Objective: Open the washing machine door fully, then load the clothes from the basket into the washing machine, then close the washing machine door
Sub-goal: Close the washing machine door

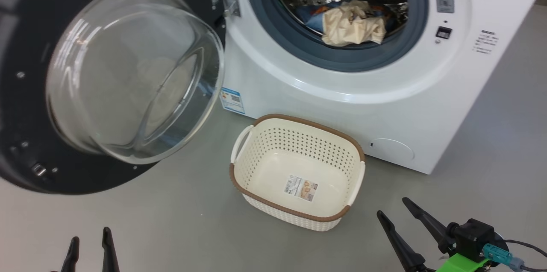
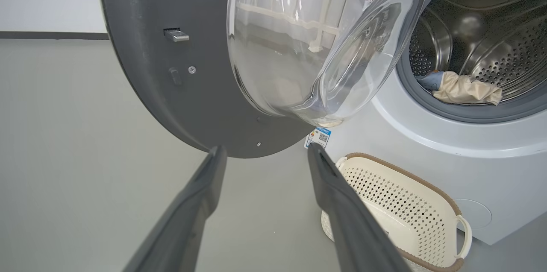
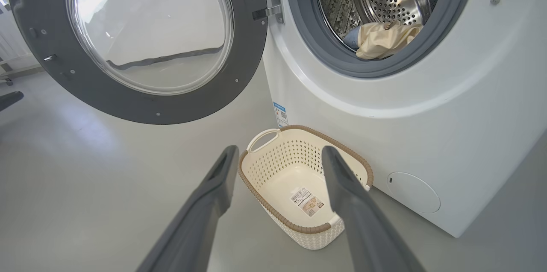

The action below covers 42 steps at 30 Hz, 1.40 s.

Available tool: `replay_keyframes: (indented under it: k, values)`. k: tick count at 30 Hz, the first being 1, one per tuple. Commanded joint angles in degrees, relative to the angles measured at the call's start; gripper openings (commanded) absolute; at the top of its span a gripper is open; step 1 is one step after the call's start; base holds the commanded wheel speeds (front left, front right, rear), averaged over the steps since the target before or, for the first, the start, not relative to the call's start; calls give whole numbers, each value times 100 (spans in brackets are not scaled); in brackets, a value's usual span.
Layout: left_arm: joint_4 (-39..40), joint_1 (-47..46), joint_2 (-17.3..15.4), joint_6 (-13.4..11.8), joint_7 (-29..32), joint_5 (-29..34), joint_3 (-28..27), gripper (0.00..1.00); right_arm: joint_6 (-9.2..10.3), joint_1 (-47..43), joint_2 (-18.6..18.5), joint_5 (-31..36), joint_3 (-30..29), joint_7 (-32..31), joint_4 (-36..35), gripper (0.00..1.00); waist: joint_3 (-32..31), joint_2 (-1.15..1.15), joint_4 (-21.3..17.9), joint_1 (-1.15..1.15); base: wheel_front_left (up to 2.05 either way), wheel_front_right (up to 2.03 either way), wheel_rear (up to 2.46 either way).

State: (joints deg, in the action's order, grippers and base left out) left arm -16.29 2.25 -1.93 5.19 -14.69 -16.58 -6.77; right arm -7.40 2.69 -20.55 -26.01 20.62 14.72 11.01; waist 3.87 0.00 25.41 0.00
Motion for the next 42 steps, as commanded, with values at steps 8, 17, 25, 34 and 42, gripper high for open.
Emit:
replay_keyframes:
  k: [8, 17, 25, 34, 42]
  values:
    - [237, 153, -96, -202, -31, -346, -232, 100, -9, 593, -146, -183, 585, 28, 1, 100, 17, 0, 418, 0, 0, 0, 0]
    - [461, 372, -95, -334, -31, -520, -247, 100, -9, 938, -176, -313, 918, 28, 142, 100, 57, 0, 465, 0, 0, 0, 0]
    - [607, 374, -95, -336, -31, -645, -228, 100, -9, 975, -176, -348, 963, 28, 169, 100, 64, 0, 470, 0, 0, 0, 0]
    - [1424, -180, -204, 80, -31, -703, -906, 0, -9, 768, -122, -308, 761, 28, 127, 100, 44, 0, 454, 0, 0, 0, 0]
    - [1508, -1241, -1243, 215, -31, -1332, -1375, 0, -9, 492, -27, -264, 513, 28, 97, 100, -18, 0, 435, 0, 0, 0, 0]
